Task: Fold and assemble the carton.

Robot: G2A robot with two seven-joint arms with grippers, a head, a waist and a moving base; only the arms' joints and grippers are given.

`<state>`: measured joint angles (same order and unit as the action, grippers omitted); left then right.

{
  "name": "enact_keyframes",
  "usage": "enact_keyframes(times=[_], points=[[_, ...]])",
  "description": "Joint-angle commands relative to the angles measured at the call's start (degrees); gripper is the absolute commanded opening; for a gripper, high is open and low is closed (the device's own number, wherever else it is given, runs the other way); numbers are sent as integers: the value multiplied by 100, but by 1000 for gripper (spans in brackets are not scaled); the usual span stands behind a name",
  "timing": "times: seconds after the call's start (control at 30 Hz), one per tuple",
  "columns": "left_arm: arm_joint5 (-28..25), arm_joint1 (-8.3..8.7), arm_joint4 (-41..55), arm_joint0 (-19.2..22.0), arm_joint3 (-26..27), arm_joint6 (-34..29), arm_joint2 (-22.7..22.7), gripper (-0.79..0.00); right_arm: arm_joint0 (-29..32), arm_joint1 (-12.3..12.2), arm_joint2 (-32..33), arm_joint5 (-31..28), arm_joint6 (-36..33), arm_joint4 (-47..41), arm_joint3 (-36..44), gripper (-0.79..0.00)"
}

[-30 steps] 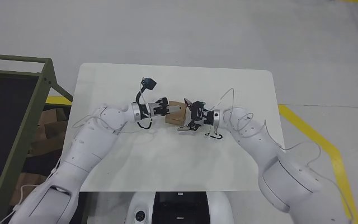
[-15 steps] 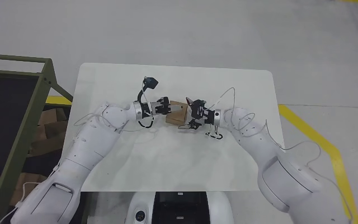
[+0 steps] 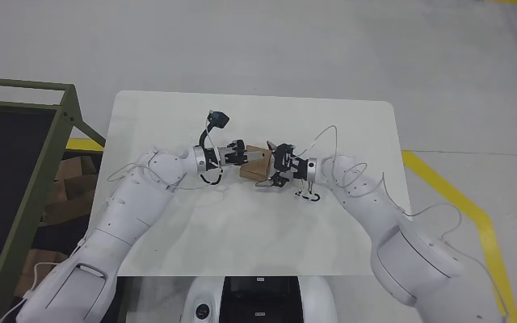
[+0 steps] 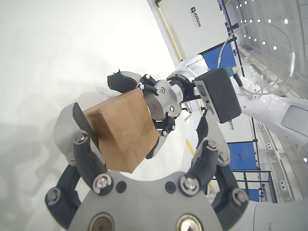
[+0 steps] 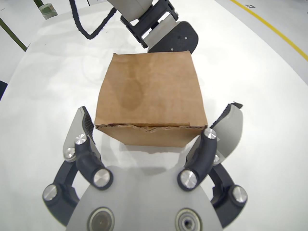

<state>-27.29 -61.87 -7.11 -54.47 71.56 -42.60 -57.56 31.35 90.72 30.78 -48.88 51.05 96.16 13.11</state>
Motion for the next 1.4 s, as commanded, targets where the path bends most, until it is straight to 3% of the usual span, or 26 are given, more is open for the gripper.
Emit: enact_keyframes(times=[0.0, 0.33, 0.47, 0.87, 0.97, 1.37], points=[[-11, -2, -5, 0, -1, -11, -6, 0, 1, 3, -9, -7, 6, 0, -8, 0], [-26, -10, -14, -19, 0, -7, -38, 0, 6, 12, -58, -4, 58, 11, -14, 0], [-43, -11, -24, -25, -4, -23, -49, 0, 4, 16, -73, 13, 73, 11, -15, -62], [-63, -21, -27, -40, -6, -37, -75, 0, 8, 27, -85, 73, 52, -61, -35, -102], [-61, -24, -31, -44, -2, -39, -79, 0, 9, 28, -89, 78, 65, -73, -33, -299], [-58, -31, -54, -65, 26, -39, -105, 0, 7, 25, -112, 106, 87, -100, -38, -268]])
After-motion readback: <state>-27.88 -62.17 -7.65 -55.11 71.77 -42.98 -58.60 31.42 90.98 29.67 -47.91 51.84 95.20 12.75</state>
